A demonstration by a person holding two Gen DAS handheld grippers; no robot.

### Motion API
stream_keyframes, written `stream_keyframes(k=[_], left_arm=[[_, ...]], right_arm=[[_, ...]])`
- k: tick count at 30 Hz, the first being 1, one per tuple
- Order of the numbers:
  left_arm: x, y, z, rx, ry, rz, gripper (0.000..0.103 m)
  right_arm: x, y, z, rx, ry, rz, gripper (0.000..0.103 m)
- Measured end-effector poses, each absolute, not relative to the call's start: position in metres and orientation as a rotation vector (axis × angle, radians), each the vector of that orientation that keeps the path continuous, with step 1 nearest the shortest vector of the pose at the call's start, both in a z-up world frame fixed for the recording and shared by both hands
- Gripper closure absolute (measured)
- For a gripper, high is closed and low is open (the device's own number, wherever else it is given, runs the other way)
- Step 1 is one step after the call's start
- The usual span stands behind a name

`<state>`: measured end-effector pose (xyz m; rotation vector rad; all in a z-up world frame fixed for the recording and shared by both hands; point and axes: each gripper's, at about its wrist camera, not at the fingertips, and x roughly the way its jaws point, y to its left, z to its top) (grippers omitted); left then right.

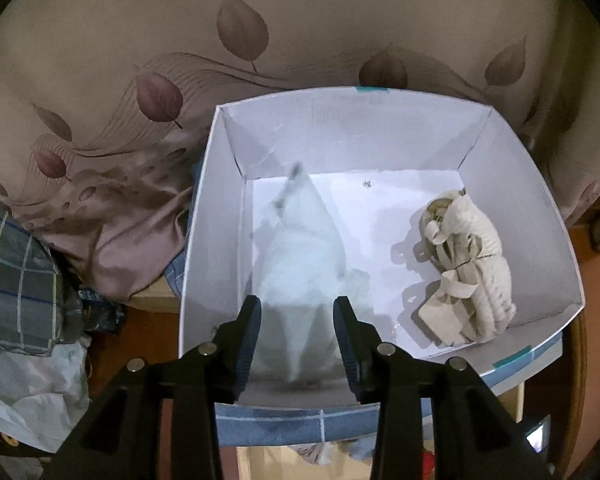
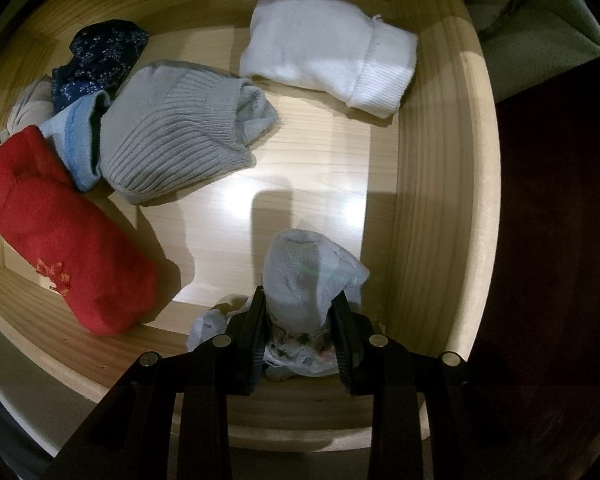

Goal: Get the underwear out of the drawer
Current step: 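Open the left tool to drop the underwear and return it to the drawer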

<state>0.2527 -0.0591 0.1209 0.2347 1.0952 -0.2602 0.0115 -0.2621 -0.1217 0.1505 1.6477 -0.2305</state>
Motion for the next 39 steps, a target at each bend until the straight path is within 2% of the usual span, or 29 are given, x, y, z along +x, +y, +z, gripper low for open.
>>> stream_keyframes(k=[3,10,16,27,39], left_arm=[[0.246,-0.053,0.131,0.203,1.075,-0.270,0.053],[0.208,-0.035,0.148,0.184,1.030,-0.285,0.053],[0.162,-0.016,0.140,0.199,1.034,-0.279,0.053],[0.096,0.009,0.064,0.207,1.104,-0.220,0.053],[0.050,0.009,-0.005,0.249,1.092,-0.124,0.053]], right_arm=[[0.012,-0.261,-0.122,0.153,1.647,-0.234,0.076],[0.013,-0.258,-0.123,0.138,1.649,-0.246,0.076],[0.014,-0.252,-0.117,0.117,1.631,-0.257,0.078],[0.014,-0.256,-0.101,0.176,1.550,-0.278,0.080],[0.006,-0.253,-0.068,0.191,1.441,-0.279,0.080]])
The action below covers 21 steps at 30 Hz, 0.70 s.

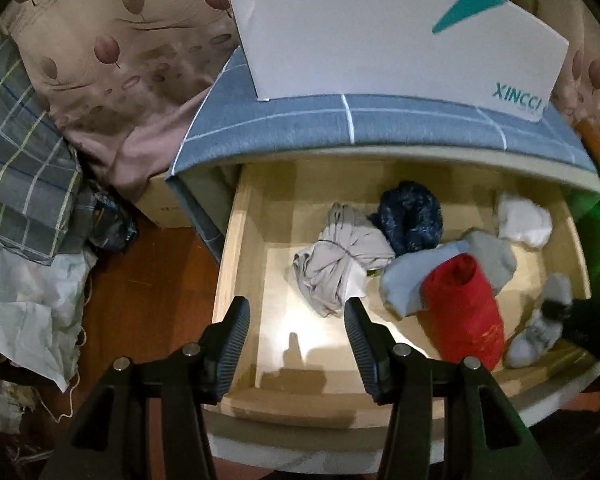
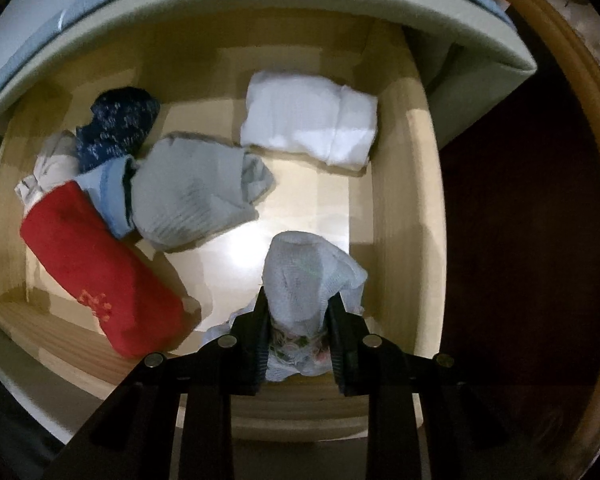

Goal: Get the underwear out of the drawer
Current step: 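Open the left tool to drop the underwear and return it to the drawer, then carry the white floral underwear with the right tool over the white box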

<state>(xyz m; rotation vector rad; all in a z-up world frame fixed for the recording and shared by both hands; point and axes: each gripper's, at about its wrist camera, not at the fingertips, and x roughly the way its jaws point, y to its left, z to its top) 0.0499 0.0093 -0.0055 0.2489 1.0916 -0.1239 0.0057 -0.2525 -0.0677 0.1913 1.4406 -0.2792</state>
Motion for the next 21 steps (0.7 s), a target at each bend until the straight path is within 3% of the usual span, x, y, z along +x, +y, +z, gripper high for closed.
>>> stream_keyframes(k=[11,21], left_arm=[[0.051,0.029,-0.019,0.140,1.115,-0.062,0.053],[0.053,0.034,-0.021,0.109,1.127,-0.069,0.053]], right_arm=[[-0.018,-0.264,-0.016,0.237,1.312,-0.202,0.080],[0.005,-0.278,0.073,0.230,1.184,-0.181,0.080]])
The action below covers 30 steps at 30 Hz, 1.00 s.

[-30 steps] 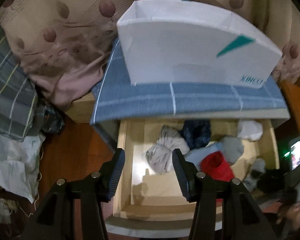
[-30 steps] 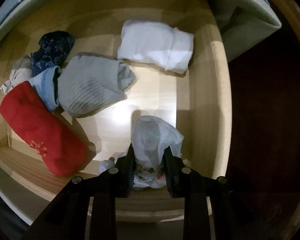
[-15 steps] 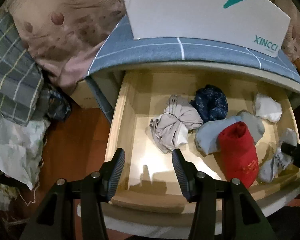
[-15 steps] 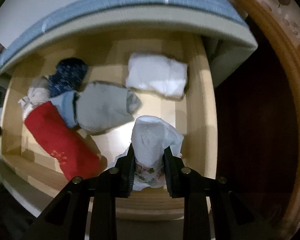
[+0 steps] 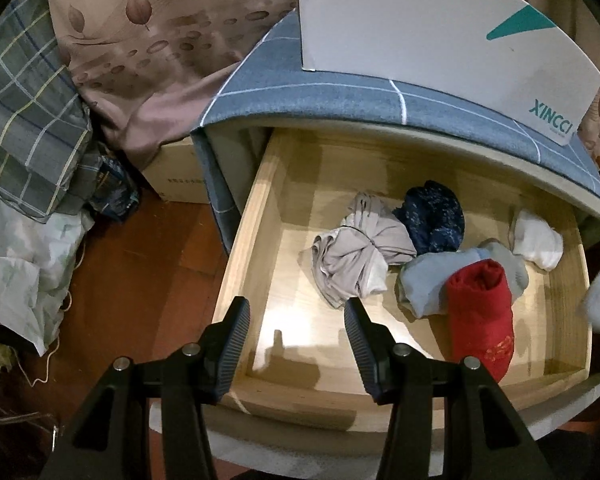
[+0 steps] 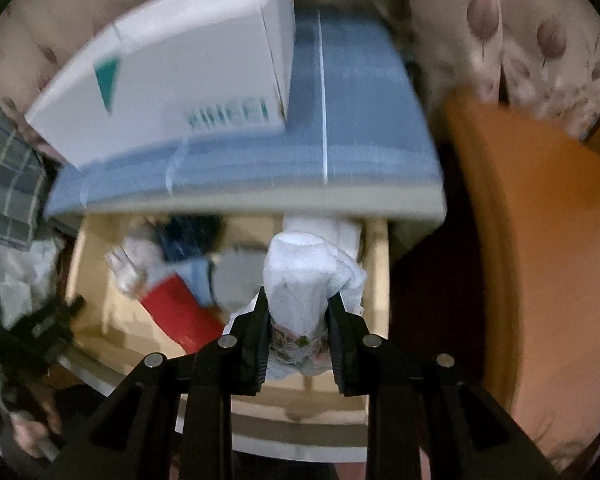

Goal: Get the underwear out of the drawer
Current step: 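Carry the white floral underwear with the right tool over the white box, then open the right tool to release the underwear and withdraw it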

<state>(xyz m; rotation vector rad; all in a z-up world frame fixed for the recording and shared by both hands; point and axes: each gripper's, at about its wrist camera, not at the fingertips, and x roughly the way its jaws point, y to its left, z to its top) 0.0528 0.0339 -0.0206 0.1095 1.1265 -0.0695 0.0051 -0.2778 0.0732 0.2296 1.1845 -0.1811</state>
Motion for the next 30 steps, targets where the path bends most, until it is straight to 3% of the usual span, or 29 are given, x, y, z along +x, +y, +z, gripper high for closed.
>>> stream_keyframes(k=[10,16,30], left_arm=[[0.051,0.032,-0.019,0.107,1.119,-0.075,0.053],[0.053,0.035,-0.019,0.072,1.122,-0.092,0.053],[0.054,0.037,-0.017,0.018,1.116,-0.127,0.053]], right_arm=[[0.069,-0.268,0.180,0.211,1.010,-0.137,0.080],[0.127,-0.256,0.212,0.191,0.938,-0.132,0.080],[0.211,-0.241,0.135,0.199,1.084,-0.153,0.078]])
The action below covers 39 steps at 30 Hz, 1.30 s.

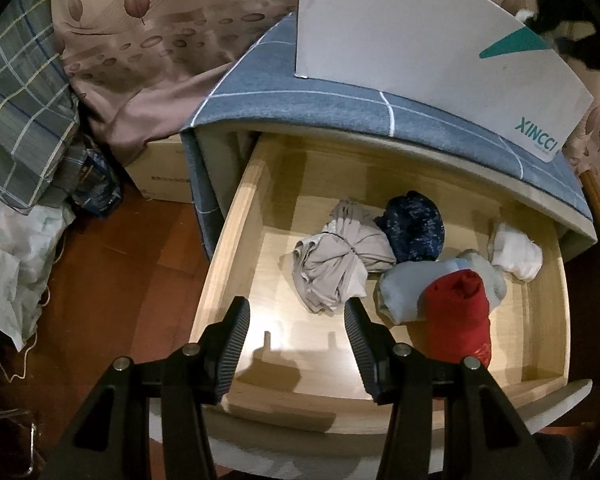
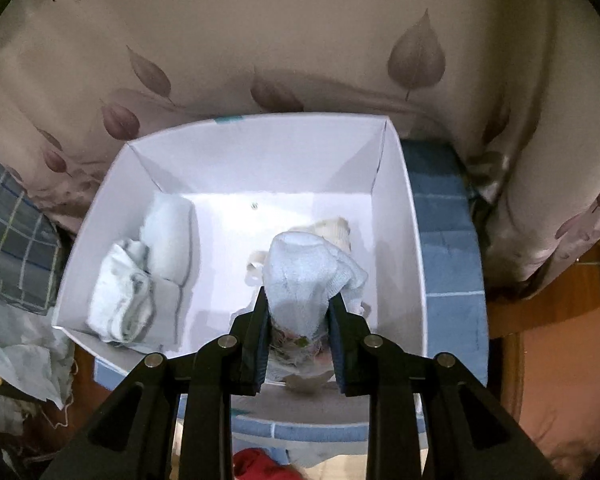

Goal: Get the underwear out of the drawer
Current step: 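Open the right tool to release the underwear and withdraw it, then lower the right tool into the drawer and grasp the white sock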

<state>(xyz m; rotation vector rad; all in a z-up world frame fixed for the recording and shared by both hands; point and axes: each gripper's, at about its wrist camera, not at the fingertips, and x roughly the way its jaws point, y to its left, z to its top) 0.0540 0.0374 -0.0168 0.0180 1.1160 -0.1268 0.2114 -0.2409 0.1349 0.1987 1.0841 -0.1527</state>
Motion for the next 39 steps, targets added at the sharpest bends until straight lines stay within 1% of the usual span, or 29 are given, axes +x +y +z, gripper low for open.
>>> stream_keyframes(k=[4,6,7,8,9,14,20,25,28,34,39], left_arm=[[0.055,0.038,-0.017,0.006,1.119,-0.129,0.053],[0.055,0.039,-0.017,0.003,1.121,-0.127,0.053],[0.055,0.039,-0.018,-0.001,1.123,-0.128,0.053],[0.055,0.040,-0.018,-0.004,1.124,-0.128,0.053],[0.056,0.041,-0.018,-0.009,1.126,-0.124,0.053],[0.057,0.043,-0.019,-0.016,1.136,-0.115,0.053],[0.058,0.043,-0.022,-0.016,1.155,-0.103,0.053],[0.058,0.041,-0.024,-0.006,1.167,-0.095,0.053],[0.059,0.039,-0.024,0.009,1.175,-0.093,0.053],[0.062,0.041,-0.025,0.018,1.190,-0.099,0.053],[0.068,0.046,-0.028,0.013,1.236,-0.121,0.053]], right_arm=[[0.213,-0.241,0.119,0.188,1.120,-0.159,0.074],[0.211,-0.241,0.118,0.180,1.124,-0.161,0.063],[0.210,-0.241,0.120,0.179,1.122,-0.160,0.060],[0.209,-0.241,0.122,0.179,1.119,-0.159,0.053],[0.207,-0.243,0.125,0.179,1.114,-0.161,0.048],[0.183,-0.243,0.146,0.168,1.077,-0.138,0.046],[0.121,-0.243,0.154,0.178,1.056,-0.059,0.046],[0.068,-0.249,0.122,0.164,1.103,-0.031,0.046],[0.045,-0.252,0.091,0.130,1.152,-0.036,0.047],[0.032,-0.261,0.035,0.092,1.234,-0.030,0.049],[0.040,-0.268,0.005,0.041,1.250,-0.046,0.053]])
